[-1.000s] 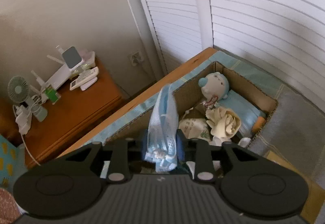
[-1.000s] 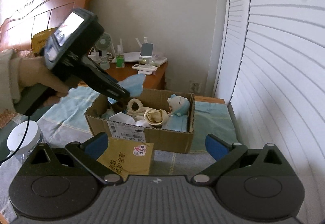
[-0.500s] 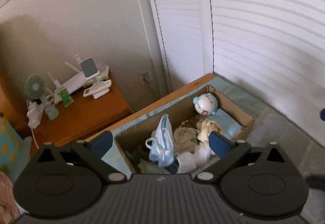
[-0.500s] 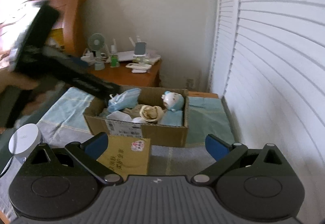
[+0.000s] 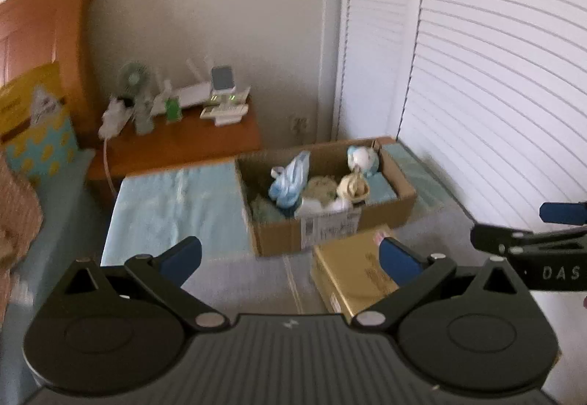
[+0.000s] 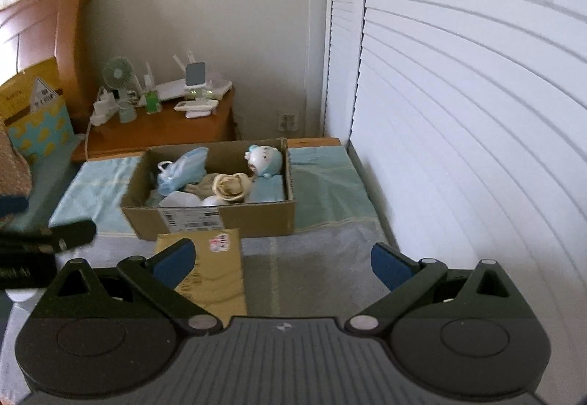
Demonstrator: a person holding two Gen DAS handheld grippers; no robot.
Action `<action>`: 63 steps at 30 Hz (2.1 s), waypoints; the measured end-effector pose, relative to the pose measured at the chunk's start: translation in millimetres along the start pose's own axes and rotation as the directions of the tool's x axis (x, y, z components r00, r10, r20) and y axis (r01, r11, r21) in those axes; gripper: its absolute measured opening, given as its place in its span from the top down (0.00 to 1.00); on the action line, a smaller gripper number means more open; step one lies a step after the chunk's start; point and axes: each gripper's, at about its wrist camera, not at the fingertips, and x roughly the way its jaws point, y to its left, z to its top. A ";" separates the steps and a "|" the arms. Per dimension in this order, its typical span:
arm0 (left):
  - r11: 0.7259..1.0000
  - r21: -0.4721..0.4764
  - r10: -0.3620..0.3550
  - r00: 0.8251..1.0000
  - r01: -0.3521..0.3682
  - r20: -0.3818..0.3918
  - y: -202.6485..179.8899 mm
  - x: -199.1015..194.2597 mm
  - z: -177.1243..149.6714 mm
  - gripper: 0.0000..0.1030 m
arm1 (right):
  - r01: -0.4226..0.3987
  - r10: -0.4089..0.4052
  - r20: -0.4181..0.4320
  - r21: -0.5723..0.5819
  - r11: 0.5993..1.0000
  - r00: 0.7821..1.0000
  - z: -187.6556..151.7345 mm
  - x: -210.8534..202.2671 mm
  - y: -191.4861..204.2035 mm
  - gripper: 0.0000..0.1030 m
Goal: Organize soft objects
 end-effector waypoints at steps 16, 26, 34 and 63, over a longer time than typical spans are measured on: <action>0.995 -0.040 0.088 0.996 -0.089 -0.014 -11.5 -27.8 -22.1 0.01 | 0.003 -0.003 0.006 -0.009 1.000 1.000 -13.7 -23.1 6.8 0.00; 0.994 -0.049 0.096 0.995 -0.096 -0.012 -10.7 -28.5 -21.8 0.01 | 0.002 -0.002 0.005 -0.011 1.000 1.000 -13.7 -21.5 7.2 0.00; 0.994 -0.050 0.097 0.995 -0.097 -0.008 -10.3 -29.3 -21.7 0.01 | 0.004 -0.004 0.011 -0.013 1.000 1.000 -13.6 -22.8 8.4 0.00; 0.994 -0.049 0.097 0.995 -0.097 -0.011 -11.6 -31.1 -20.2 0.01 | 0.005 -0.005 0.011 -0.008 1.000 1.000 -13.5 -22.6 6.9 0.00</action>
